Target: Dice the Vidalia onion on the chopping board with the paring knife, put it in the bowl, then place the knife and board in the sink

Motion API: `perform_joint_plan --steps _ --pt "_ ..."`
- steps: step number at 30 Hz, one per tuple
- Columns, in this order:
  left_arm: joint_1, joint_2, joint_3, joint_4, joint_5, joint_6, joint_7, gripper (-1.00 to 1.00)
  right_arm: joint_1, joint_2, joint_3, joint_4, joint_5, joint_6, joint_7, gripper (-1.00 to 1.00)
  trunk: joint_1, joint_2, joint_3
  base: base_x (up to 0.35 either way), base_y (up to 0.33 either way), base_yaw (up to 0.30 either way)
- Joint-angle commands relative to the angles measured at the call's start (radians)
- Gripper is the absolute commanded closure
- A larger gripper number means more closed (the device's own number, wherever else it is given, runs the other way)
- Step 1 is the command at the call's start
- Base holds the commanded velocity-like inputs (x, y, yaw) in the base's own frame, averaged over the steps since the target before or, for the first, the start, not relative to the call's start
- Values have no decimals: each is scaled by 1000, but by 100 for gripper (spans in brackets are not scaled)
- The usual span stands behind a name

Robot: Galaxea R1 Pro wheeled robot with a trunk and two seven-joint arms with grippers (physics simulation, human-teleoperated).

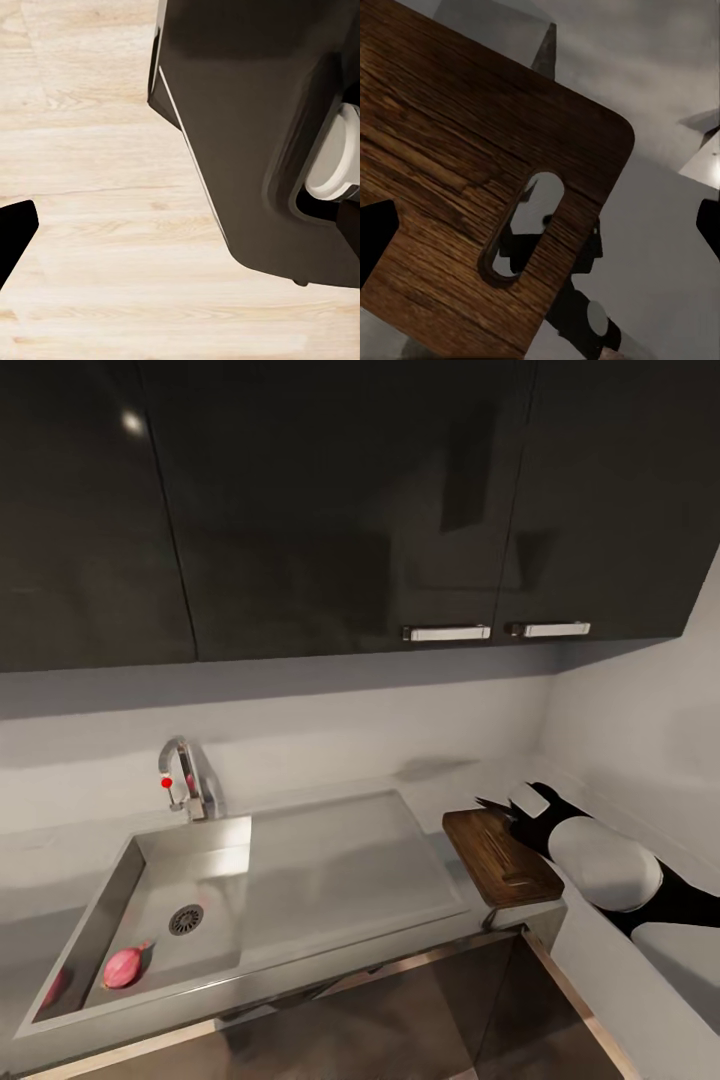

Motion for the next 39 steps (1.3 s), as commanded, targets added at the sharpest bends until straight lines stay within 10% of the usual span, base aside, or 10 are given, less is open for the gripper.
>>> perform_joint_plan --steps 1,39 --pt "-1 1 5 2 3 -5 -3 -100 0 1 3 0 -1 8 16 -100 1 -2 -1 0 0 0" --pt "-1 1 5 2 3 -5 -3 -100 64 -32 1 0 -3 -6 52 -100 1 -2 -2 0 0 0"
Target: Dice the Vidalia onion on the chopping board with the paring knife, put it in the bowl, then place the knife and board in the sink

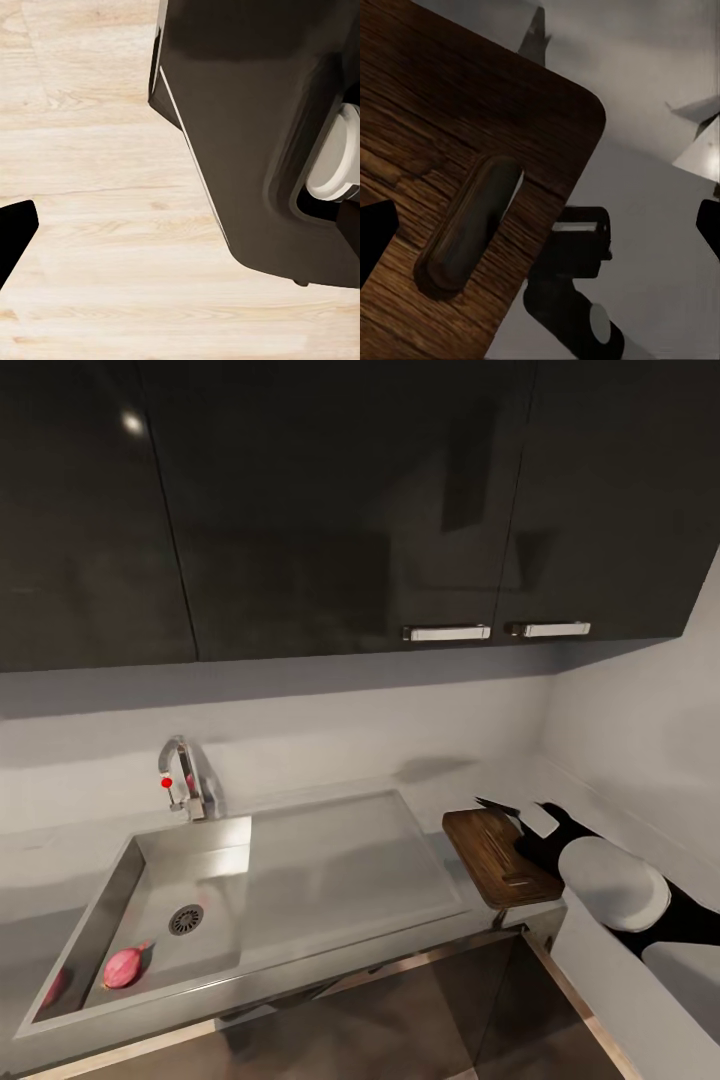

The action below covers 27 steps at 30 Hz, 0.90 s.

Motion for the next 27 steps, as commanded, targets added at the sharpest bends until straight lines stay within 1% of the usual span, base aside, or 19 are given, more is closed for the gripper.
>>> perform_joint_plan --steps 1,3,5,8,10,14,21,27 --pt "-1 0 5 2 3 -5 -3 -100 0 0 3 -1 -3 9 -3 -100 1 -2 -1 0 0 0" --pt "-1 0 5 2 3 -5 -3 -100 1 -1 2 -2 -15 11 -5 -100 1 -2 -1 0 0 0" --pt "-1 0 5 2 3 -5 -3 -100 1 -1 2 -2 -44 14 -6 -100 1 -2 -1 0 0 0" --pt "0 0 5 2 3 -5 -3 -100 1 -1 3 -3 -143 40 -8 -100 1 -2 -1 0 0 0" --pt "-1 0 5 2 3 -5 -3 -100 0 -2 4 -6 -208 86 -8 -100 1 -2 -1 0 0 0" --pt "0 0 5 2 3 -5 -3 -100 1 -1 3 -11 -240 123 -9 -100 1 -2 -1 0 0 0" --pt "-1 0 5 3 3 -5 -3 -100 1 -2 3 -16 -245 128 -9 -100 1 -2 -1 0 0 0" --pt "-1 0 5 3 3 -5 -3 -100 1 -10 3 -18 -246 125 -10 -100 1 -2 -1 0 0 0"
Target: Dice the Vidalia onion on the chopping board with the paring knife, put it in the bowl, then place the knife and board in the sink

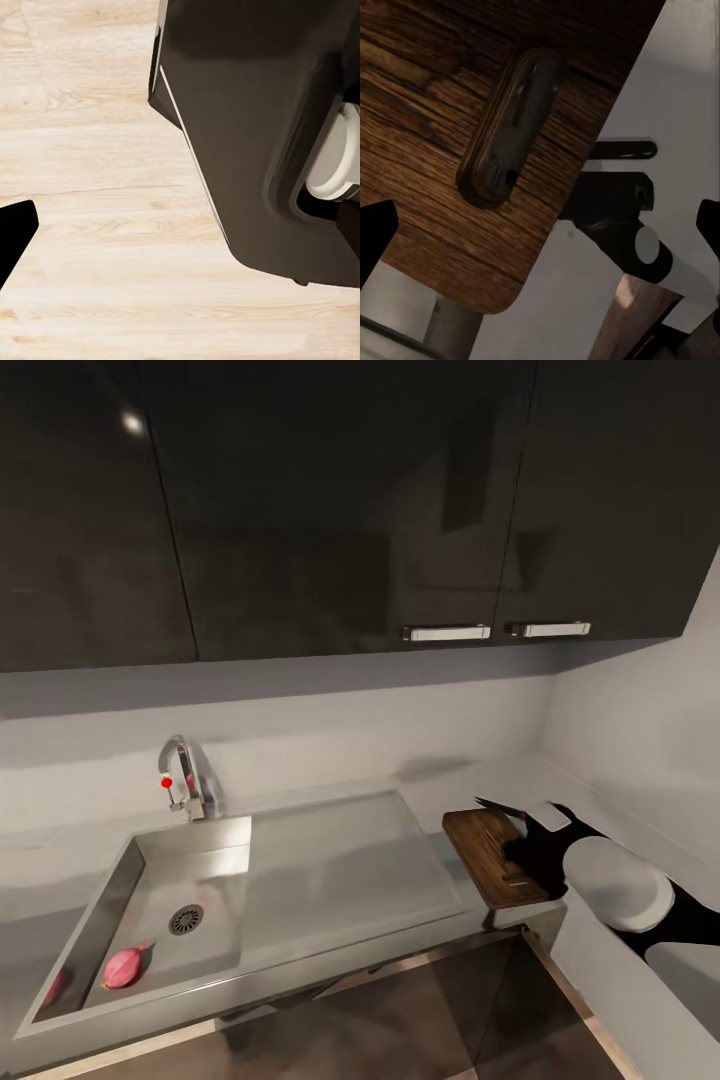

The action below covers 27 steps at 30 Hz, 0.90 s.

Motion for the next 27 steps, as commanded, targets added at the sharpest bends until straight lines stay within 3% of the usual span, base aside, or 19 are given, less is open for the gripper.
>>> perform_joint_plan --steps 1,13,27 --pt "-1 0 5 2 3 -5 -3 -100 0 -2 8 -2 -10 6 -5 -100 1 -2 -1 0 0 0" --pt "-1 0 5 3 3 -5 -3 -100 0 -58 8 -2 -11 6 -5 -100 1 -2 -1 0 0 0" --pt "-1 0 5 3 3 -5 -3 -100 0 -57 9 1 -20 10 1 -100 1 -2 -4 0 0 0"
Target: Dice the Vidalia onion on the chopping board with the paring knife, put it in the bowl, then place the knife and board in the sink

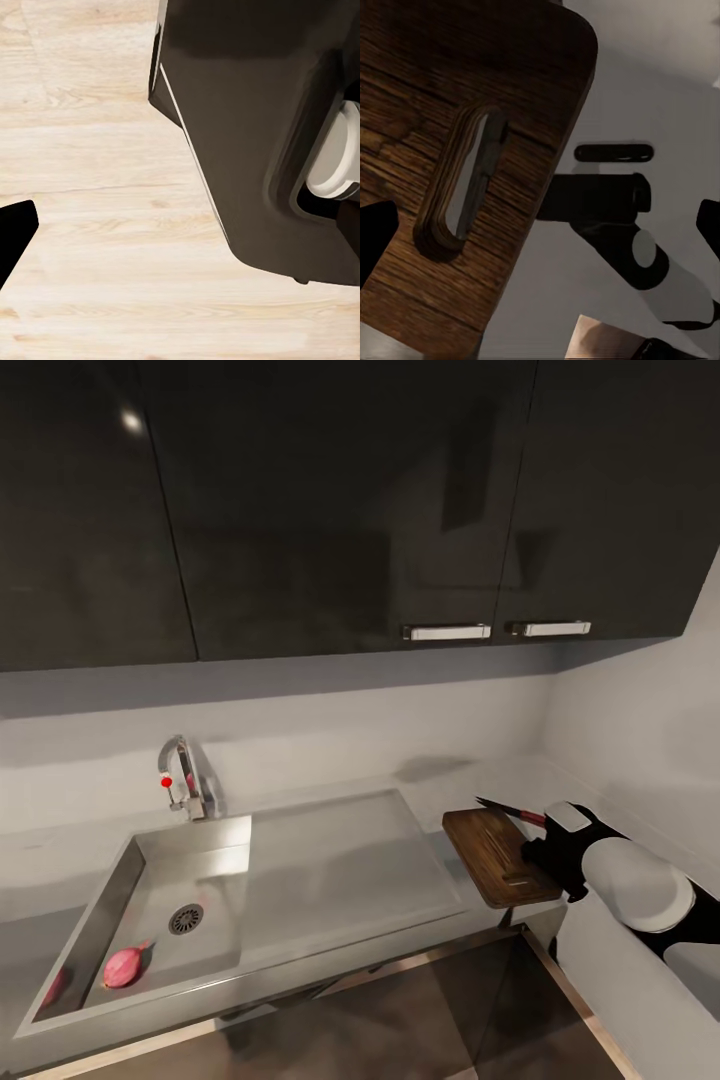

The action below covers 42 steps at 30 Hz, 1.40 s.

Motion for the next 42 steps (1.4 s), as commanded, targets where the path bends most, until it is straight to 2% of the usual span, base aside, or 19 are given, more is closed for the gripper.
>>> perform_joint_plan --steps 1,9,12,14,18,32,42 --pt "-1 0 5 2 3 -5 -3 -100 0 0 8 -1 -11 7 -5 -100 1 -2 -2 0 0 0" --pt "-1 0 5 3 3 -5 -3 -100 -1 1 7 -1 -16 9 -5 -100 1 -2 -6 0 0 0" --pt "-1 0 5 2 3 -5 -3 -100 0 1 7 -1 -39 10 -6 -100 1 -2 -7 0 0 0" --pt "0 0 5 3 3 -5 -3 -100 0 1 8 -1 -73 9 -6 -100 1 -2 -10 0 0 0" --pt "-1 0 5 3 3 -5 -3 -100 -1 0 8 -1 -90 9 -7 -100 1 -2 -16 0 0 0" --pt "-1 0 5 2 3 -5 -3 -100 -1 3 15 -3 -87 -15 -11 -100 1 -2 -36 0 0 0" --pt "-1 0 5 2 3 -5 -3 -100 -1 12 19 -4 -85 -58 -50 -100 1 -2 -41 0 0 0"
